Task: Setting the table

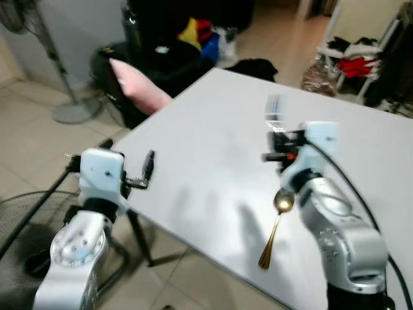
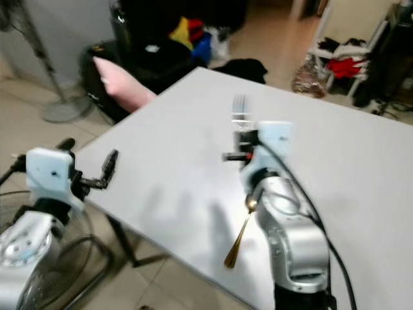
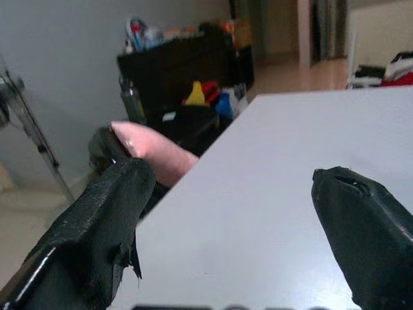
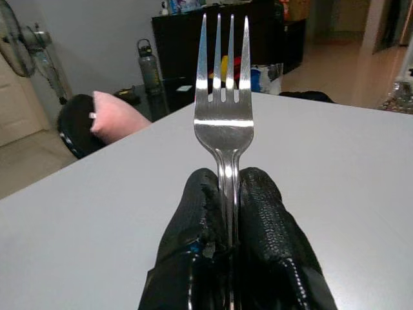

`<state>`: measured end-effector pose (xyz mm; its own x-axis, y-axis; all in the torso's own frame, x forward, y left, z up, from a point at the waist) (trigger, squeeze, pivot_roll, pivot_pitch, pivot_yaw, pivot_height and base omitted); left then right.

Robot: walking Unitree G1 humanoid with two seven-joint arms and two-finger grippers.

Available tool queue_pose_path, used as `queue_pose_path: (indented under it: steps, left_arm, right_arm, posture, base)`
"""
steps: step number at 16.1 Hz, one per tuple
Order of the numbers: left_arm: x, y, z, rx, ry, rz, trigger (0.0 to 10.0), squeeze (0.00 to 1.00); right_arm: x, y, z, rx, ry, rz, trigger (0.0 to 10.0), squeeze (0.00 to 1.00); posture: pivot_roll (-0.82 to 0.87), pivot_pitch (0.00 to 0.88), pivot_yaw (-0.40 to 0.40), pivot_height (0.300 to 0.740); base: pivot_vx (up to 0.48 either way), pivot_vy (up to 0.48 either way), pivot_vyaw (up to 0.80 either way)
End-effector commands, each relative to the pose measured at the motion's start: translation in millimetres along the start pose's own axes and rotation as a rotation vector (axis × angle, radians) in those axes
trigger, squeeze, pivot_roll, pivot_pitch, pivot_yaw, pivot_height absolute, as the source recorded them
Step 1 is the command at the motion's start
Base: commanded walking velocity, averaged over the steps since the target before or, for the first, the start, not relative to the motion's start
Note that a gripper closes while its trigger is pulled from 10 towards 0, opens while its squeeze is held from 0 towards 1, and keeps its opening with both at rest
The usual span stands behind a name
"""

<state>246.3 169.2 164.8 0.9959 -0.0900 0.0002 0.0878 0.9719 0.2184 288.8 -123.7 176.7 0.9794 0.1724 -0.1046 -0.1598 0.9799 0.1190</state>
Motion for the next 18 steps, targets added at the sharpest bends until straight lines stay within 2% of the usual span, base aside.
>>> queue_pose_path:
  steps: [1,4,16,18]
  left_arm:
    - [4.4,-6.7,3.1,-0.002,-0.008,-0.014,10.0,0.0]
    - [8.3,-9.1,4.7,0.0,-0.017,-0.033,10.0,0.0]
    - [18.8,-4.3,7.4,0.022,-0.029,-0.04,10.0,0.0]
    - [18.8,-3.8,9.8,0.07,-0.038,-0.038,10.0,0.0]
  right_arm:
    - [-3.2,-13.4,5.4,-0.018,-0.016,-0.057,10.0,0.0]
    - [-4.5,-15.2,3.1,-0.007,-0.001,-0.07,10.0,0.0]
    - [-4.7,-16.1,-0.2,0.023,0.01,-0.093,10.0,0.0]
    - [-1.7,-15.9,1.8,0.001,0.01,-0.076,10.0,0.0]
  posture:
    - [-0.09,0.0,0.044,0.74]
    - [-0.09,0.0,0.047,0.74]
    - [-0.09,0.0,0.074,0.74]
    - [-0.08,0.0,0.074,0.74]
  base:
    - [0.0,0.0,0.0]
    - [0.0,0.0,0.0]
    - [0.0,0.48,-0.79]
    - [0.0,0.0,0.0]
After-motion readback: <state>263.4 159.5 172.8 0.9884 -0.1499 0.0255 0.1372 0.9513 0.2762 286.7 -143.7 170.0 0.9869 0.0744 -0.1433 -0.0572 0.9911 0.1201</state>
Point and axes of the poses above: a point about 5 cm out from each wrist's last joint towards the gripper, its own x axis pointing out of the wrist towards the gripper, its own z axis along the axis of the wrist's last joint, y = z × x, the point moved 2 cm from there along x, pointing out of the wrist towards the gripper, and after that the axes turned 1 degree about x, right-handed, at the moved point
